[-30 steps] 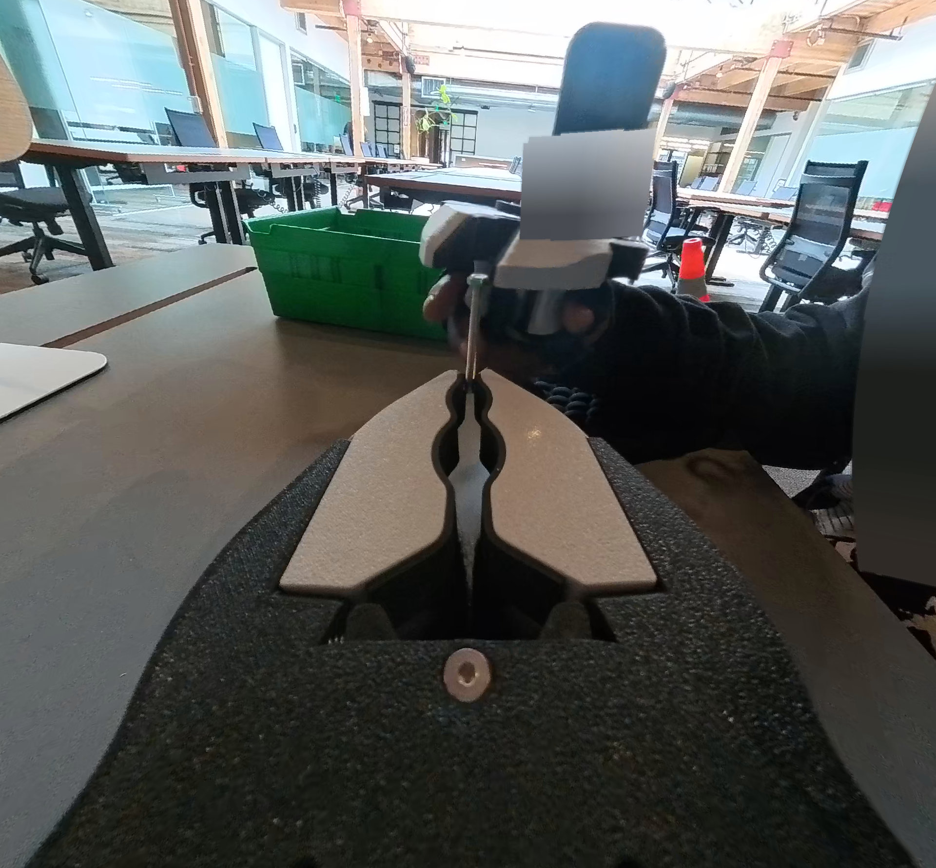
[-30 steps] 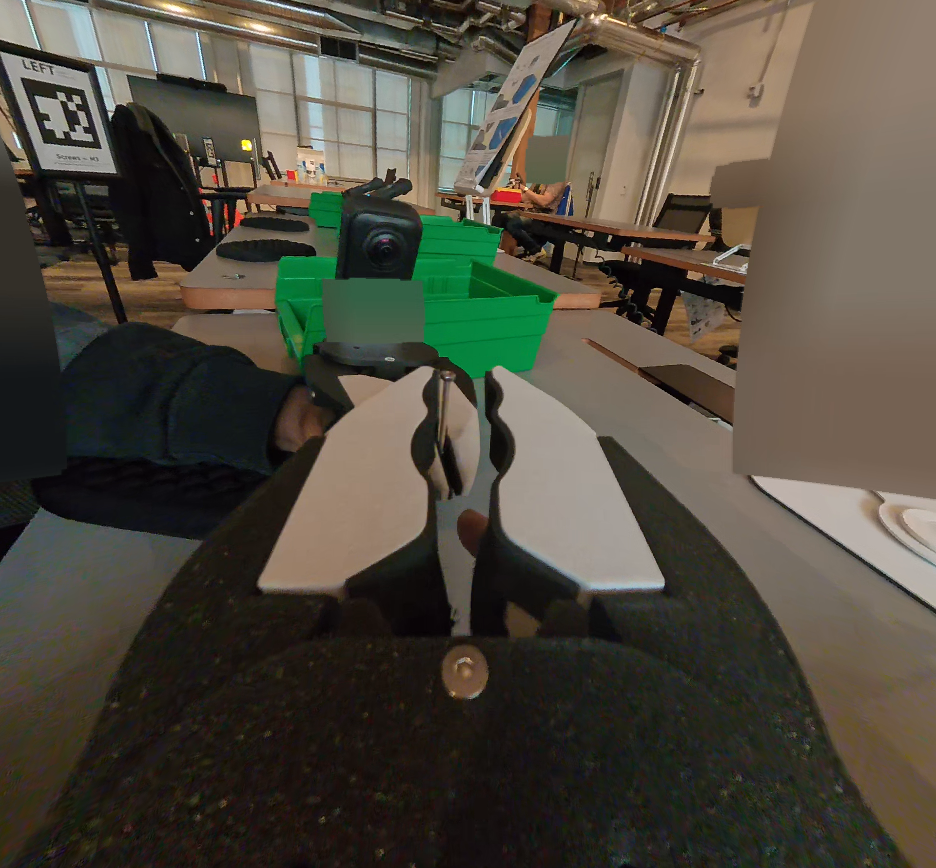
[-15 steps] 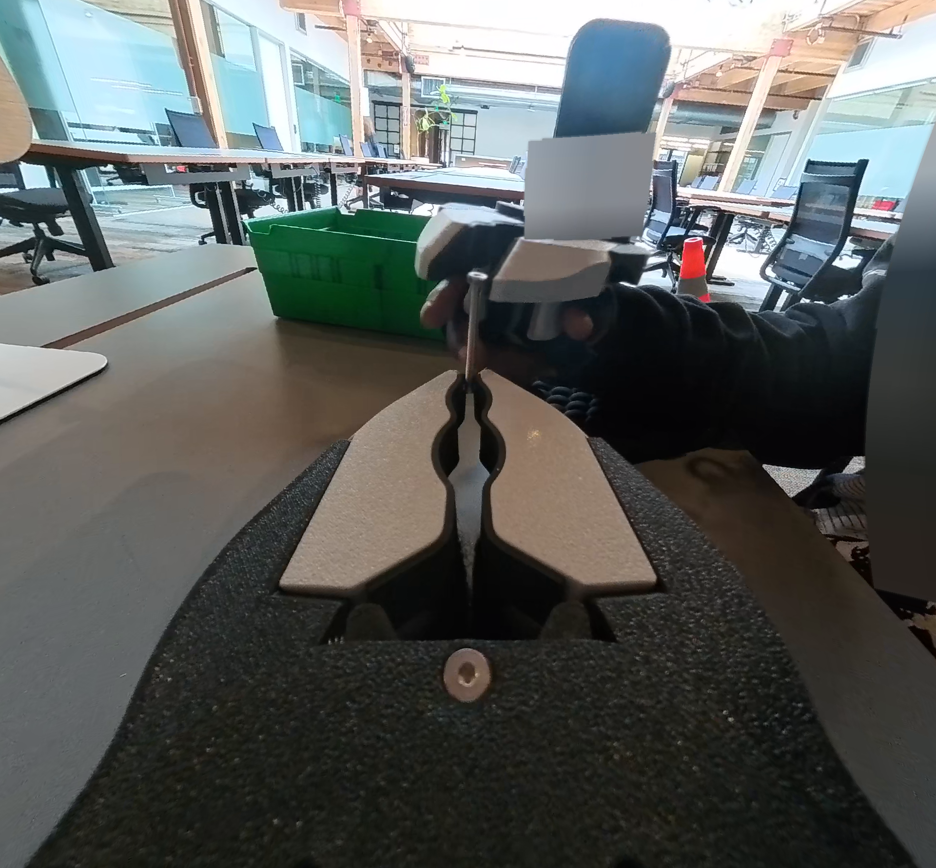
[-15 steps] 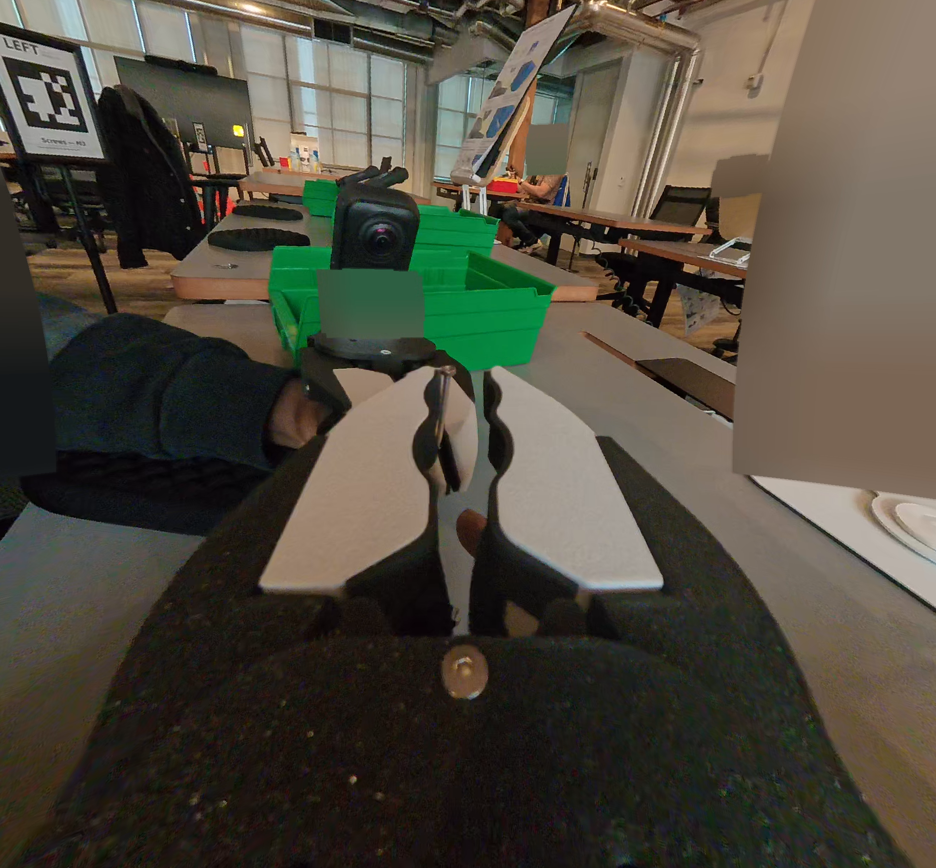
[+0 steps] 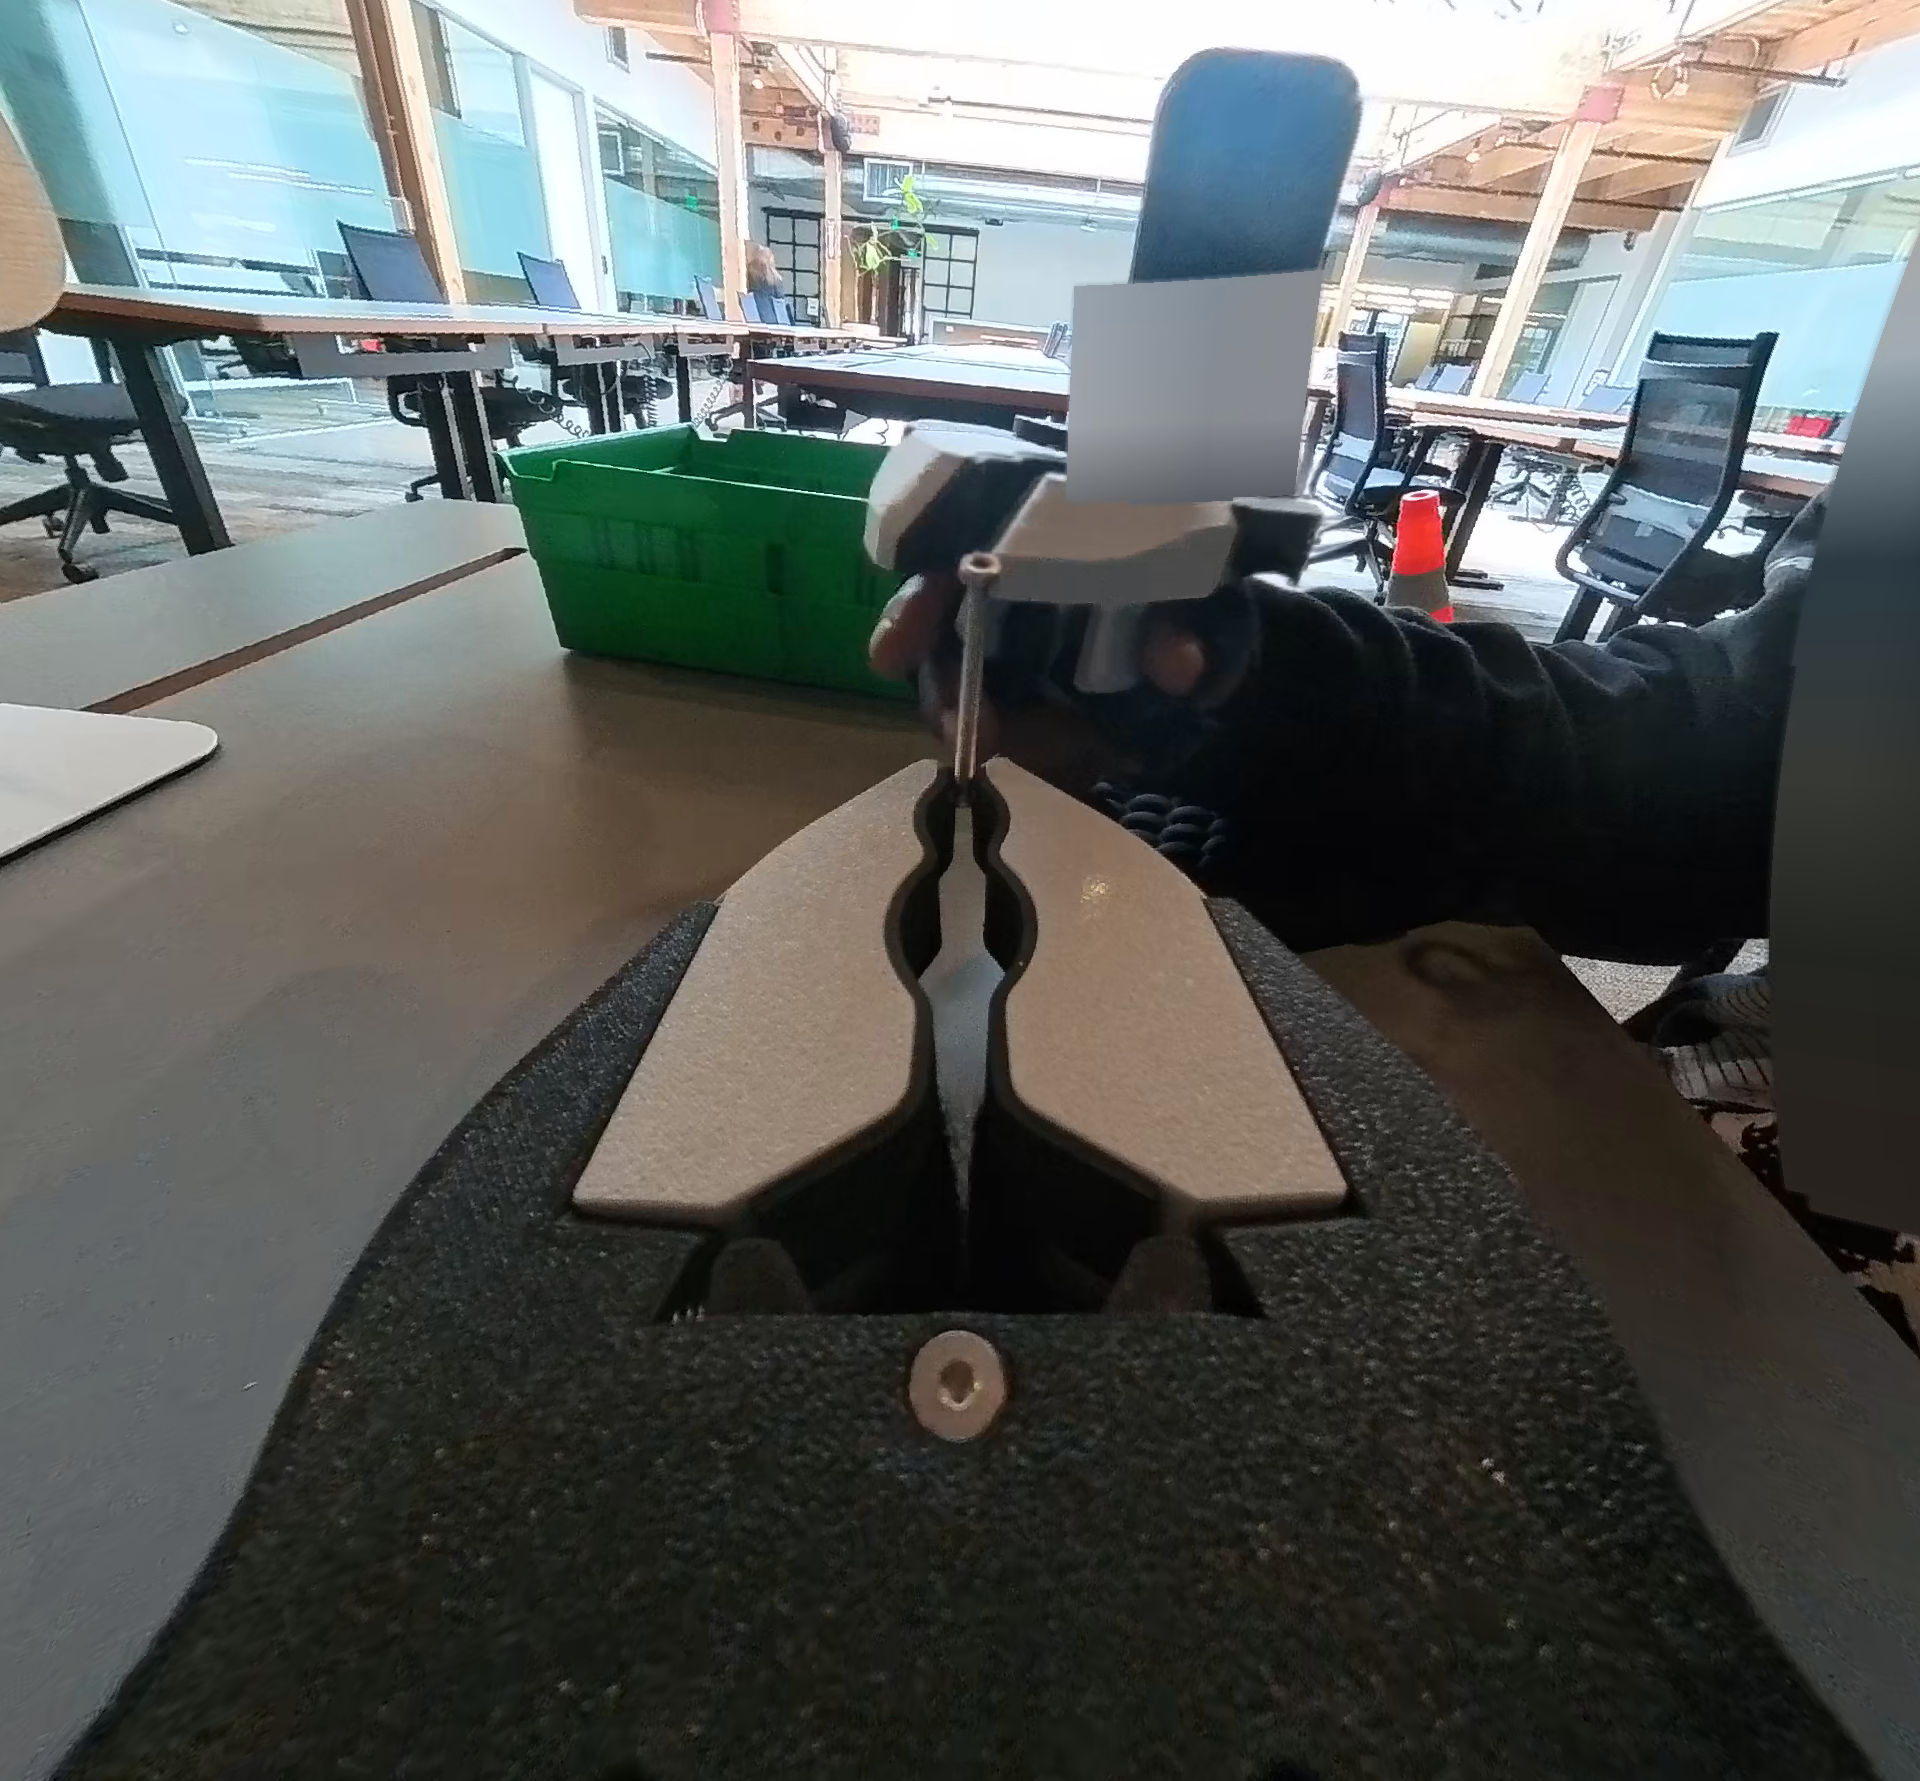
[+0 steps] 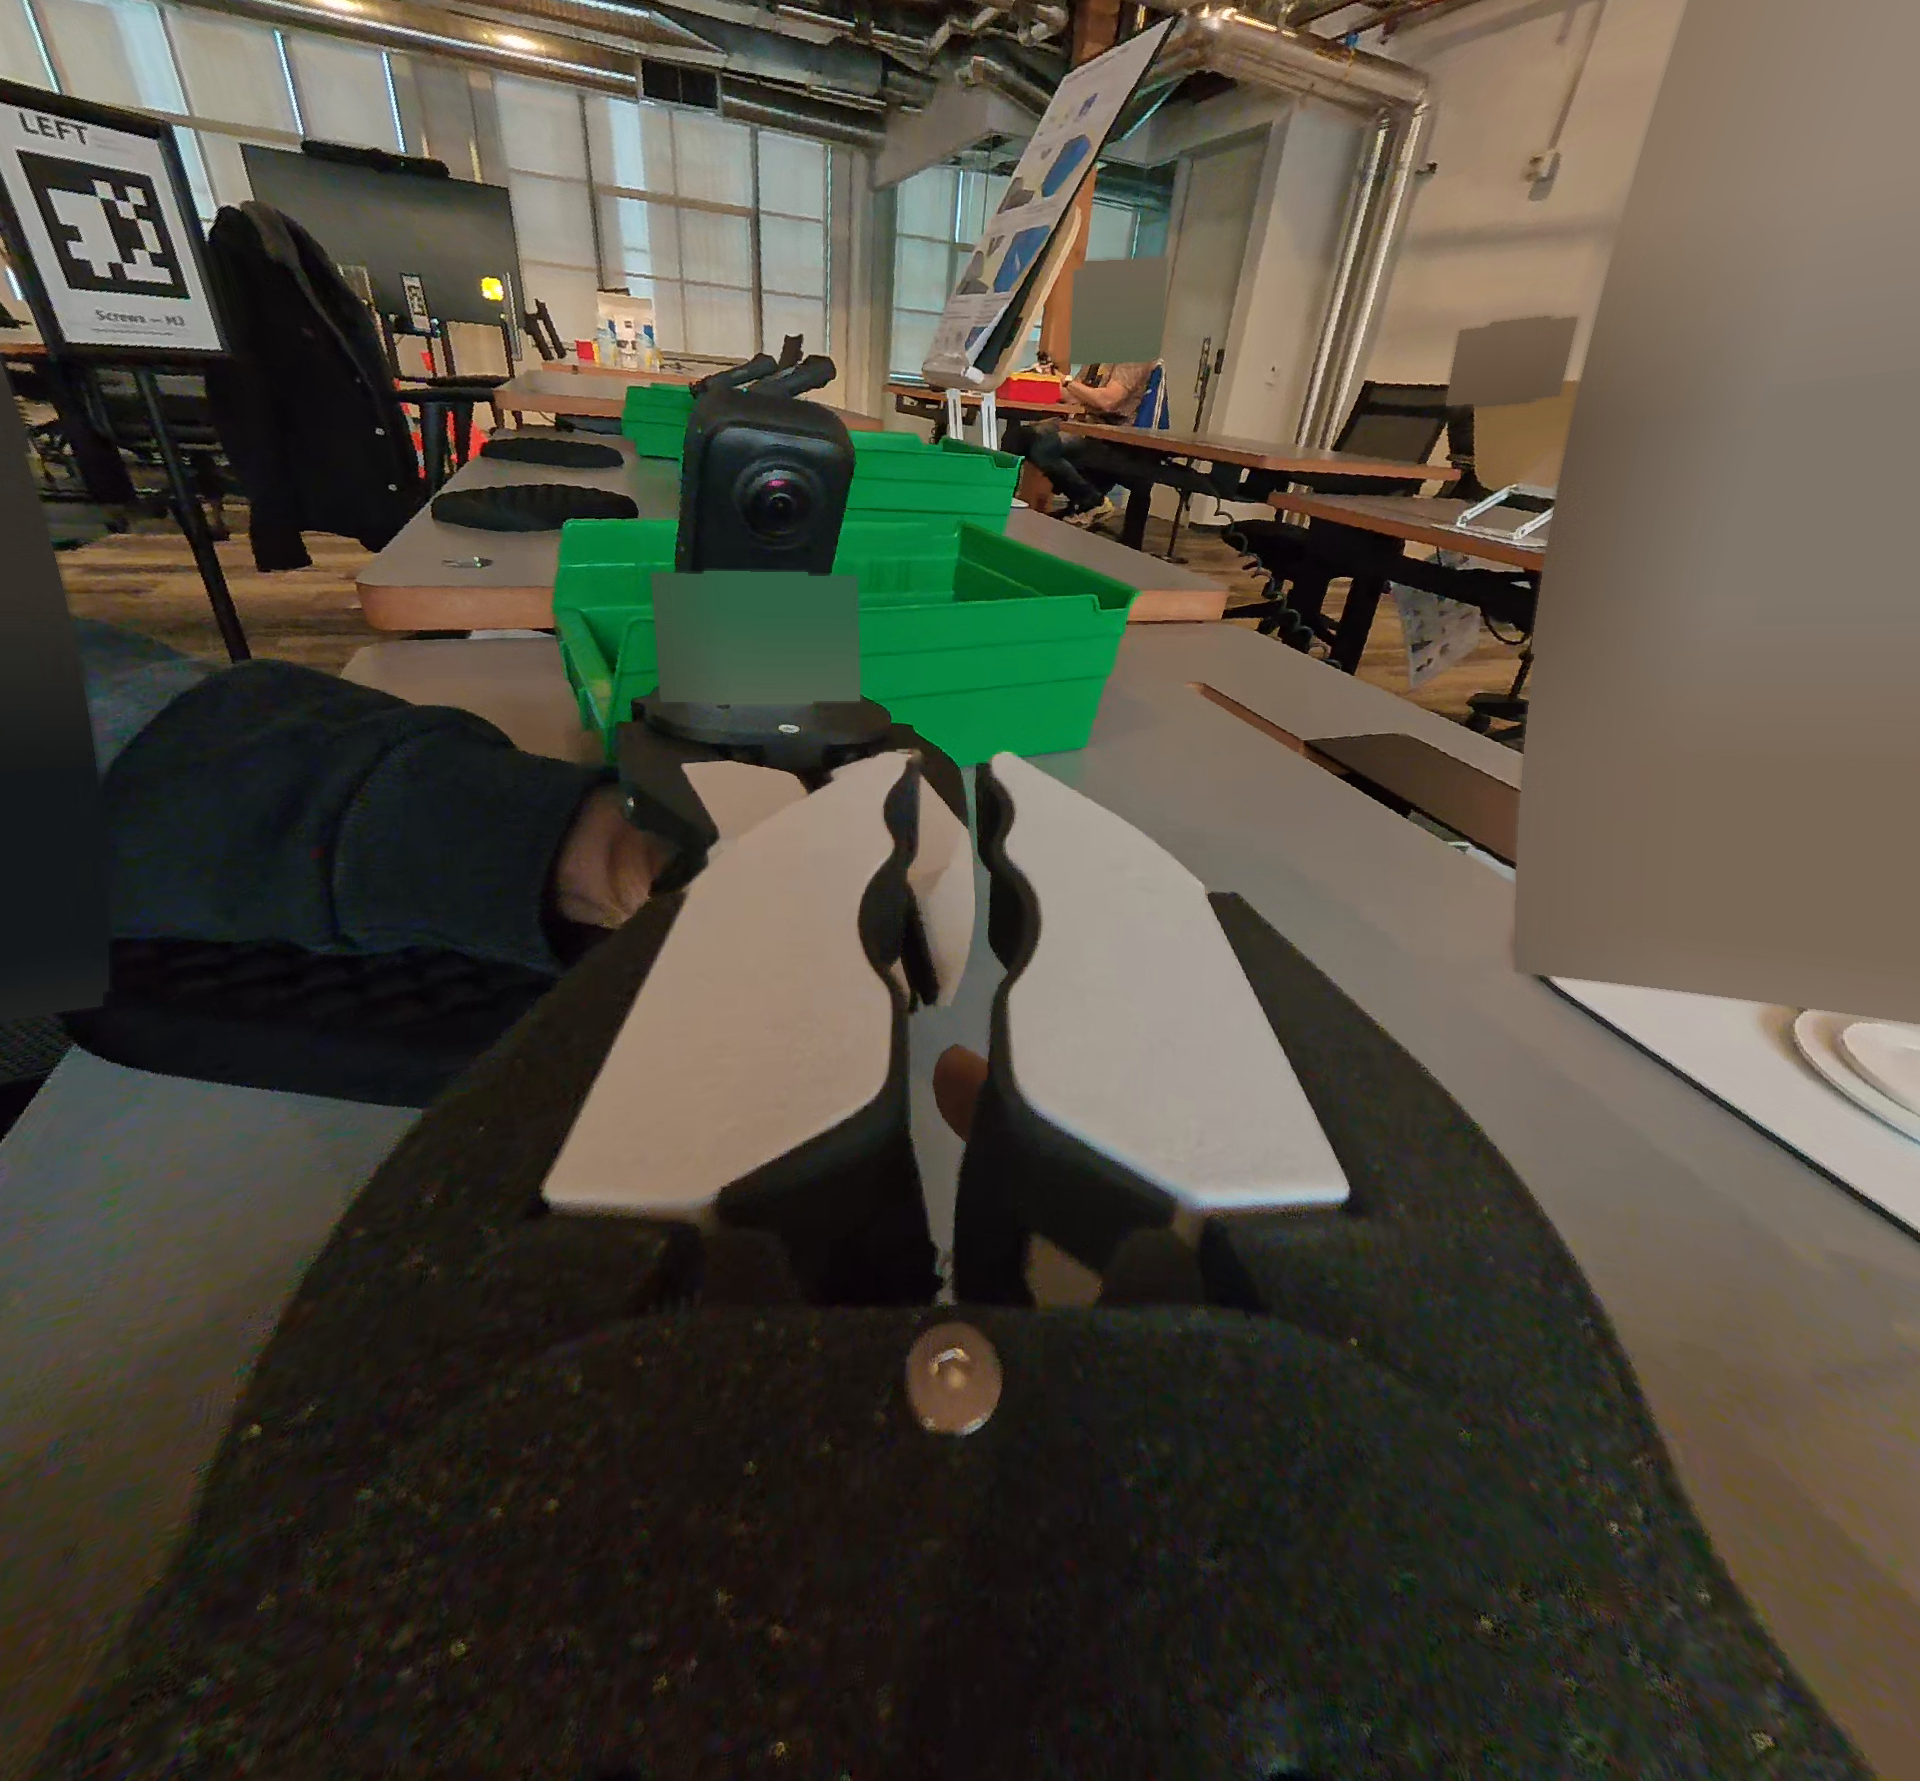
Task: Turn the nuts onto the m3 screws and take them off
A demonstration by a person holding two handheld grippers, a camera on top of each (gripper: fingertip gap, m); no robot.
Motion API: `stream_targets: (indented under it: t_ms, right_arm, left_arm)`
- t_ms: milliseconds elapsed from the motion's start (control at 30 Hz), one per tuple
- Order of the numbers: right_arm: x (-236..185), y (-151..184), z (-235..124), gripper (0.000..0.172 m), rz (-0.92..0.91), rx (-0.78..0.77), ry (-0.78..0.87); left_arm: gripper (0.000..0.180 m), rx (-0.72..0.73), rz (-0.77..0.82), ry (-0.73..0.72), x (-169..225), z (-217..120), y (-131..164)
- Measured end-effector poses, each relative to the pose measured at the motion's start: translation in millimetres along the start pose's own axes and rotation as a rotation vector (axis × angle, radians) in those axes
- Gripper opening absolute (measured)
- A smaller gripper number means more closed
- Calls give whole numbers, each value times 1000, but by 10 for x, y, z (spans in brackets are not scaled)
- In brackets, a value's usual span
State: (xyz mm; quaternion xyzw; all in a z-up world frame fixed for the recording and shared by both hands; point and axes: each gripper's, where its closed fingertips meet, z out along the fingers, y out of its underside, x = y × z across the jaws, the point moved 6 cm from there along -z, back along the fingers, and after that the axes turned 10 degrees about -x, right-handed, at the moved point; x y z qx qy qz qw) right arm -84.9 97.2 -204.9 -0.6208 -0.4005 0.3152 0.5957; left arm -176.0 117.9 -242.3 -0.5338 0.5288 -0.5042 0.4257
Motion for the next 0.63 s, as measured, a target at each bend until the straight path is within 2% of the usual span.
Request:
stream_targets:
  t_ms: [400, 500, 633]
  right_arm:
    - [-1, -107, -59, 17, -69, -22, -21]
    - [65, -385, -163, 17, -121, -240, -206]
    - [137, -780, -129, 20, -335, -657, -395]
  left_arm:
    - [2, -1, 3, -16, -5, 2, 0]
    - [2, -10, 5, -17, -2, 12, 5]
    - [2, -17, 9, -8, 6, 18, 8]
